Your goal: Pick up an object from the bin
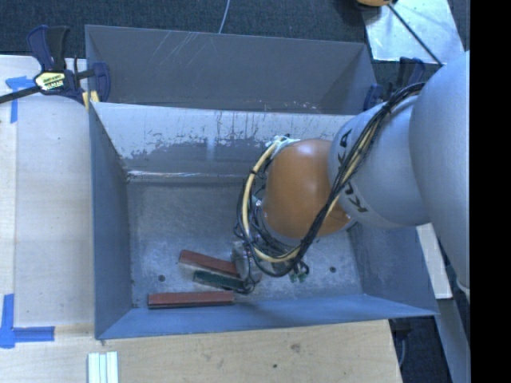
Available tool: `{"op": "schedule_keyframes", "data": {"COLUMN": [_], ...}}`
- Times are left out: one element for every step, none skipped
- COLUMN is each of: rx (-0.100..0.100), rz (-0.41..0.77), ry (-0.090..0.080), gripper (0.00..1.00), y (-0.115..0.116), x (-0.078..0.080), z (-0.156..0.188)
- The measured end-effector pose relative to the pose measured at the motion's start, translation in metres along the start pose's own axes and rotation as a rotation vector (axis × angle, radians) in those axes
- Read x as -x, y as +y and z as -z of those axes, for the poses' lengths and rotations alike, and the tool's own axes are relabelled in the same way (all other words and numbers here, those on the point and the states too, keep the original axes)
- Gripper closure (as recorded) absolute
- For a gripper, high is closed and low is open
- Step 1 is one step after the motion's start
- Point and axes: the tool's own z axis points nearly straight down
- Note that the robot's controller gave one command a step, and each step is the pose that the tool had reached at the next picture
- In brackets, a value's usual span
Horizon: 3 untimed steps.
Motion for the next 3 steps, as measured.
{"op": "schedule_keyframes", "data": {"rx": [-0.001,0.000,0.000], "rz": [0.017,-0.063,-0.063], "ry": [0.007,0.000,0.000], "gripper": [1.00,0.00,0.00], "y": [0.007,0.022,0.022], "x": [0.004,-0.007,-0.007], "z": [0.050,0.097,0.097]}}
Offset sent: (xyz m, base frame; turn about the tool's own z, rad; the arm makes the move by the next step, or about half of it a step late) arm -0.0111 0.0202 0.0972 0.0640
